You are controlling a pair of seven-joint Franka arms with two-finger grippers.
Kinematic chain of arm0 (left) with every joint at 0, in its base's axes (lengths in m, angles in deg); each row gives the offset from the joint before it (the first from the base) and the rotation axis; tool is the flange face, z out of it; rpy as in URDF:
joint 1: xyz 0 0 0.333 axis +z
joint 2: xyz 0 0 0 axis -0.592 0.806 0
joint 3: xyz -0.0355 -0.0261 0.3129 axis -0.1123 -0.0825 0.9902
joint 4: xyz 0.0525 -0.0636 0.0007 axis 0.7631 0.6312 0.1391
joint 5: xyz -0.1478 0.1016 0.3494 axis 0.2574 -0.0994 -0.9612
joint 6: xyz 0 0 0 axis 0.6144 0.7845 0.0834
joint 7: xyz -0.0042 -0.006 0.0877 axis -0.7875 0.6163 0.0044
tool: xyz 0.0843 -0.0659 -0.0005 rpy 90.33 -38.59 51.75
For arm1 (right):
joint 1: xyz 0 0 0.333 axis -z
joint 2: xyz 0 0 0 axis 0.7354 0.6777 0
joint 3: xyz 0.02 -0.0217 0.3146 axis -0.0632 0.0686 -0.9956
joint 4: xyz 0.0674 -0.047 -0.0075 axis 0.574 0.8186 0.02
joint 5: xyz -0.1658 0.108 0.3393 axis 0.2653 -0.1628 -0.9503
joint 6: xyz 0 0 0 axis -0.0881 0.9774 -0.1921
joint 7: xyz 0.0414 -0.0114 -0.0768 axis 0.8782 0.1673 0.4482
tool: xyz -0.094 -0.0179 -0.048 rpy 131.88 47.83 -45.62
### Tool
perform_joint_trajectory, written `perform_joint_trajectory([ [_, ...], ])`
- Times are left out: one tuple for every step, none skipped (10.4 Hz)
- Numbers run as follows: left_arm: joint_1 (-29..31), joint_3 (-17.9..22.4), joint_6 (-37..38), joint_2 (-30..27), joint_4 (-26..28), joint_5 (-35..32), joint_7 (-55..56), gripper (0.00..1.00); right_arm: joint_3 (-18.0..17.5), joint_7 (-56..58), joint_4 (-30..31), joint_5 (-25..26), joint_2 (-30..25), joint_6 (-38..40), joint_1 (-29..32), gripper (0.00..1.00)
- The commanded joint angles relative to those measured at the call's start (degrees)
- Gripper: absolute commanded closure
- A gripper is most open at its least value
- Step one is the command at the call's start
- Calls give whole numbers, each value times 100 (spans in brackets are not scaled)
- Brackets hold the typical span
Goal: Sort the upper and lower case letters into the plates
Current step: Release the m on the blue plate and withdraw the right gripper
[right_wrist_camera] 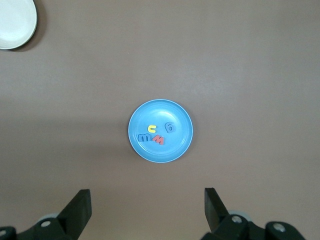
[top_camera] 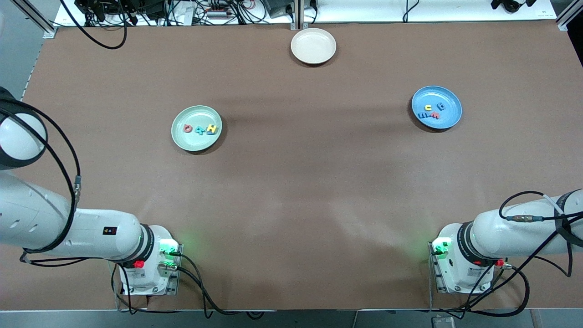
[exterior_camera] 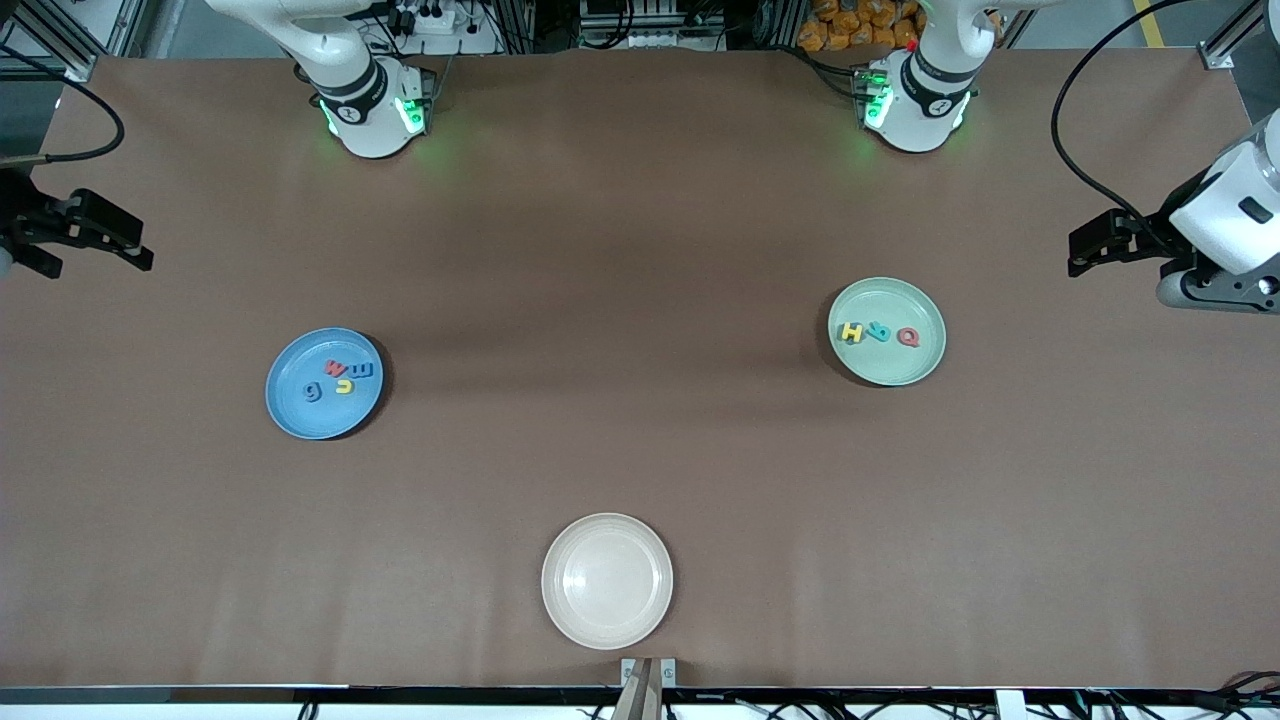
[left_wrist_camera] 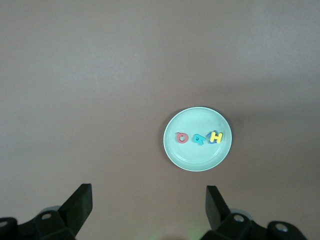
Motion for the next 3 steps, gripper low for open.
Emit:
perform_joint_trajectory([
  [17,33,-11,11,-51,45,-132,0,-113,-77,41,17,-139,22,11,0],
  [60,33,-11,46,-51,63,-141,0,-131,-85,112,17,-149,4,20,0],
  [69,42,-11,38,-51,80,-150,0,-148,-85,121,17,-184,30,11,0],
])
